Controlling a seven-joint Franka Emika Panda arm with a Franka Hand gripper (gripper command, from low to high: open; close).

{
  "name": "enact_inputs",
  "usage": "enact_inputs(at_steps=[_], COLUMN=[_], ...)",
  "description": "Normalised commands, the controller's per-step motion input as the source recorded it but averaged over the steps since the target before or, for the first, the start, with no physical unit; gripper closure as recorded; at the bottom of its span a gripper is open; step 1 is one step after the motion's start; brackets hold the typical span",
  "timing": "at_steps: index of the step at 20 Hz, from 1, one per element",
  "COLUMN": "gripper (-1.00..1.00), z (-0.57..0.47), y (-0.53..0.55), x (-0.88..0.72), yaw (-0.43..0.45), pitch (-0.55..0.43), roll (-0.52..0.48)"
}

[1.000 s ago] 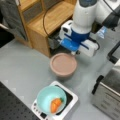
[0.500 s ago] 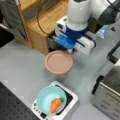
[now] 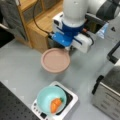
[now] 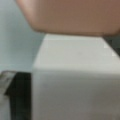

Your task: Pick up the pan. Place the pan on the table. Pick up the bowl. Place the bowl on the stove.

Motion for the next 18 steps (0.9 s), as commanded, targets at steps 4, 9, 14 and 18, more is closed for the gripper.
enact_inputs(at_steps=[4,9,14,18], gripper=[1.00,1.00,1.00,1.00], z=[0.33,0.31,0.29,0.28], y=[0.04,0.03,-0.02,-0.07], x=[0.28,0.28,0.27,0.26], yaw=[-0.123,-0.118,-0.103,-0.086], pitch=[0.204,0.201,0.190,0.161], roll=[0.133,0.107,0.098,0.168])
